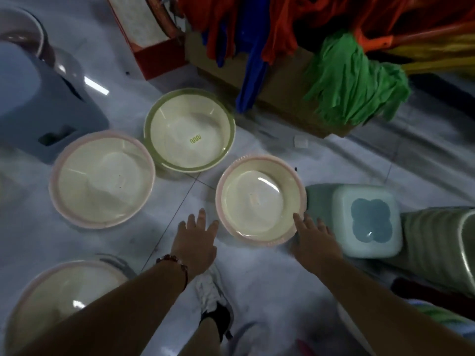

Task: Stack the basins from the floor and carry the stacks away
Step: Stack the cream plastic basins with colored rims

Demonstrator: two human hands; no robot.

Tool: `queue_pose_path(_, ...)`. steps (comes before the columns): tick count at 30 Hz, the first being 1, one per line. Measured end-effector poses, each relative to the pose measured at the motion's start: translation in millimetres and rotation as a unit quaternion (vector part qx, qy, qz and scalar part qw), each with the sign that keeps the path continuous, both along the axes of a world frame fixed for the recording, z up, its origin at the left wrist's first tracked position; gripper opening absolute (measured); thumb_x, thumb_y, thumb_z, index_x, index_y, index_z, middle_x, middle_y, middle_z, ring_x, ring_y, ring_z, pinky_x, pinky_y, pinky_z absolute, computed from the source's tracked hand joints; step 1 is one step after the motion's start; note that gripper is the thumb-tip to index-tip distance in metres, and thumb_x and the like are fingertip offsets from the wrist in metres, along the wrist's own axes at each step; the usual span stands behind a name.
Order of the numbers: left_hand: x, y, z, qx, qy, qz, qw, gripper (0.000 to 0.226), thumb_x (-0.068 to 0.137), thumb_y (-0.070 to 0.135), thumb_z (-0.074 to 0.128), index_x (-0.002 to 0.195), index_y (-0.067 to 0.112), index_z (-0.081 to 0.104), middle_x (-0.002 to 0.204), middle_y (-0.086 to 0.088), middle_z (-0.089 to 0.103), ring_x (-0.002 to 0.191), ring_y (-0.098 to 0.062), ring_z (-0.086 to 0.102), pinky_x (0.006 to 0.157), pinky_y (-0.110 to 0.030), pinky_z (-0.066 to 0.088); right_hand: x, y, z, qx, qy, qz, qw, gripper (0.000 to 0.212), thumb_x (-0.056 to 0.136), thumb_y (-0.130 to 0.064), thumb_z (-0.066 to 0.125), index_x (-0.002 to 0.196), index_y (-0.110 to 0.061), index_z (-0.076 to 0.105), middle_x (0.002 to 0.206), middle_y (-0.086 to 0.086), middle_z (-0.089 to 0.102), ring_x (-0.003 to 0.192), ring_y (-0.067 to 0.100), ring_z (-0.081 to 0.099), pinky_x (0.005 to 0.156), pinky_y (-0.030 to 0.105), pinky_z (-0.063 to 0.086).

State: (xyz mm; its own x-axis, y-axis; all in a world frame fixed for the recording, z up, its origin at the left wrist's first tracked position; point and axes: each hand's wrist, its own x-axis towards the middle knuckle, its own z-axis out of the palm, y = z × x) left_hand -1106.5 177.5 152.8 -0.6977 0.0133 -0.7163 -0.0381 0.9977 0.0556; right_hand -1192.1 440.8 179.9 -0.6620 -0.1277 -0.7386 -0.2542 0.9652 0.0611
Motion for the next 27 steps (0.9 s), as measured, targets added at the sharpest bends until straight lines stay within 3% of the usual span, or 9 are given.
queue_pose_path(6,-34,13,-97,-0.013,-0.023,0.047,0.999,0.067,0.1,0.043,0.039,0.157,0.031,0.006,0.163,-0.023,-0.006,0.149,-0.044,0.008,0.12,-0.053,0.017,-28,21,-105,0.022,-0.045,-0.009,0.999,0.074,0.098,-0.041,0.043,0.158,-0.024,0.002,0.166,0.007,0.0,0.148,0.038,0.015,0.118,0.046,0.018)
queue_pose_path(9,-41,28,-145,-0.013,-0.032,0.09,0.995,0.065,0.1,0.046,0.038,0.156,0.036,0.006,0.163,-0.024,-0.003,0.147,-0.047,0.011,0.118,-0.055,0.02,-33,41,-169,-0.015,-0.089,-0.186,0.978,0.082,0.086,-0.04,0.056,0.155,-0.024,0.015,0.161,0.007,0.02,0.139,0.034,0.034,0.109,0.044,0.034)
queue_pose_path(11,-44,38,-175,-0.012,-0.038,0.122,0.992,0.062,0.101,0.048,0.036,0.155,0.037,0.009,0.162,-0.024,0.0,0.144,-0.047,0.017,0.114,-0.055,0.026,-40,45,-200,-0.099,-0.083,-0.42,0.898,0.07,0.084,-0.029,0.066,0.147,-0.016,0.037,0.142,0.01,0.047,0.115,0.032,0.053,0.091,0.037,0.043)
queue_pose_path(13,-43,49,-201,-0.008,-0.041,0.163,0.986,0.061,0.1,0.05,0.036,0.154,0.034,0.013,0.161,-0.023,0.004,0.139,-0.045,0.028,0.108,-0.053,0.034,-46,48,-225,-0.146,-0.123,-0.609,0.77,0.038,0.094,-0.024,0.064,0.128,-0.01,0.054,0.114,0.009,0.06,0.087,0.027,0.055,0.069,0.034,0.045)
queue_pose_path(16,-44,65,-231,0.024,-0.032,0.261,0.964,0.062,0.098,0.049,0.043,0.15,0.023,0.026,0.155,-0.021,0.02,0.127,-0.036,0.043,0.099,-0.046,0.045,-60,58,-249,-0.177,-0.161,-0.688,0.685,0.03,0.095,-0.031,0.064,0.115,-0.01,0.056,0.096,0.007,0.061,0.08,0.021,0.056,0.06,0.032,0.041)
queue_pose_path(19,-45,71,-238,0.088,0.008,0.375,0.923,0.055,0.096,0.043,0.053,0.142,0.017,0.039,0.132,-0.011,0.039,0.106,-0.028,0.056,0.09,-0.039,0.052,-67,64,-262,-0.185,-0.132,-0.697,0.68,0.036,0.093,-0.028,0.066,0.121,-0.007,0.057,0.095,0.012,0.063,0.082,0.026,0.06,0.065,0.033,0.049)
queue_pose_path(21,-45,66,-229,0.13,0.035,0.419,0.898,0.05,0.096,0.034,0.055,0.141,0.017,0.045,0.128,-0.009,0.041,0.101,-0.027,0.059,0.089,-0.038,0.053,-77,67,-252,-0.185,-0.096,-0.668,0.715,0.034,0.093,-0.017,0.064,0.122,0.0,0.058,0.087,0.014,0.066,0.074,0.027,0.062,0.055,0.032,0.053)
queue_pose_path(25,-33,37,-180,0.208,0.054,0.549,0.808,0.049,0.087,0.026,0.06,0.135,0.022,0.049,0.124,-0.005,0.04,0.09,-0.024,0.06,0.085,-0.037,0.054,-103,38,-195,-0.184,-0.101,-0.613,0.761,0.004,0.094,-0.004,0.056,0.096,0.0,0.058,0.054,0.007,0.065,0.055,0.023,0.062,0.039,0.024,0.051)
queue_pose_path(27,-19,20,-147,0.237,0.059,0.613,0.751,0.064,0.082,0.028,0.062,0.142,0.028,0.037,0.126,-0.002,0.042,0.095,-0.025,0.06,0.083,-0.038,0.054,-109,14,-159,-0.181,-0.12,-0.58,0.785,0.009,0.095,-0.002,0.053,0.087,-0.002,0.057,0.046,0.004,0.063,0.06,0.024,0.059,0.036,0.022,0.048)
